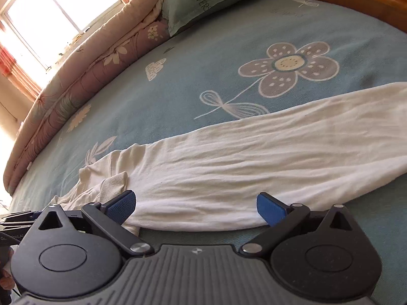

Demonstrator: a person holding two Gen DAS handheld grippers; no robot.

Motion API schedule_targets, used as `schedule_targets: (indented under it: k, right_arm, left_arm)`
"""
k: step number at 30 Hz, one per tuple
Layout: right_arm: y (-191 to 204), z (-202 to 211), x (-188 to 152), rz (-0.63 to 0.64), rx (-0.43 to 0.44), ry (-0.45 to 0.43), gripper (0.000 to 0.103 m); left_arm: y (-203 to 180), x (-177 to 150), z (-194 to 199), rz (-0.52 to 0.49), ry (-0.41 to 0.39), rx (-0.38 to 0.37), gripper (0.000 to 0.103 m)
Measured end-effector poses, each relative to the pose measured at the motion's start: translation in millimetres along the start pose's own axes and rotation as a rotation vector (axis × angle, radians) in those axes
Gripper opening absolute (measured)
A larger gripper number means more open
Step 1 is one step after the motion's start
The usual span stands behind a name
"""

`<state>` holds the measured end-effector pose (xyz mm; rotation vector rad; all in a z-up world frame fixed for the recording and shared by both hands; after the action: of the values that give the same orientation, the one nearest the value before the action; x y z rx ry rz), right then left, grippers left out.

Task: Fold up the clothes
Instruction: 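Move the open right tool across the shirt to the unfolded white sleeve, then position the right tool at the sleeve cuff and close on it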

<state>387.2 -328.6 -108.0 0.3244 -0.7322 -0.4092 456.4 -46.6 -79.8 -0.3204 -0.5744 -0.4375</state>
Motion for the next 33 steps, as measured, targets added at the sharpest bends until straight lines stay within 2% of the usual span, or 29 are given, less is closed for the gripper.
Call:
schedule_targets:
  k: [2,8,11,16,19,22,25,27,29,33]
  right_arm:
    - [-18.6,14.9,4.1,-0.009,-0.039,-0.038,0.103]
    - [-85.2,38.8,1.3,-0.081,-0.163,-0.066,0.103]
    - [-108.0,42.7,-2.5,-0.133,-0.178,-0.079,0.103]
    - [-119.9,43.0,4.1,-0.176,-0.180,-0.110,0.103]
    - [-112.9,51.2,12.1,-0.149,-0.206,-0.142,0.103]
    - [-96.3,51.8,21.5,-0.134,-0.132,-0.176,0.103]
    - [-76.7,32.2,22.5,-0.122,-0.032,-0.139,0.103]
    - [-68.2,20.5,19.7,-0.084,-0.014,-0.117,0.103]
    - [-73.8,17.7,17.1,-0.062,-0.064,-0.108,0.103]
    - [-119.4,37.5,20.8,-0.098,-0.205,-0.150,0.103]
  left_arm:
    - [-5.4,1.9,-1.4,-0.003,0.003,-0.004,0.047]
    - [-26.9,7.8,-8.5,-0.023,0.004,-0.029,0.048]
    - [-38.3,8.4,-14.0,-0.047,0.009,-0.041,0.049]
    - [-53.4,10.3,-19.9,-0.087,0.017,-0.044,0.049]
    - [-60.8,13.4,-20.3,-0.110,0.013,-0.041,0.049]
    - [-64.9,17.8,-20.8,-0.115,0.002,-0.034,0.049]
    - [-64.8,20.5,-23.9,-0.099,0.002,-0.028,0.049]
    - [-64.0,21.4,-25.8,-0.089,0.006,-0.024,0.049]
    - [-63.8,21.5,-26.2,-0.094,0.009,-0.022,0.049]
    - [-61.9,18.4,-27.4,-0.106,0.021,-0.015,0.049]
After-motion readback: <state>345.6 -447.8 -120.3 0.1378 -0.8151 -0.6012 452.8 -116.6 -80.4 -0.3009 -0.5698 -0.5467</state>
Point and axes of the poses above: each gripper's, at about its wrist camera, not at the fingertips, and z roughly against the way its jaws point, y to its left, x to its top, the point moved 7 cm from there along -z, roughly the way its jaws point, and after that the axes turned 3 degrees about -x, right-handed, at the moved point
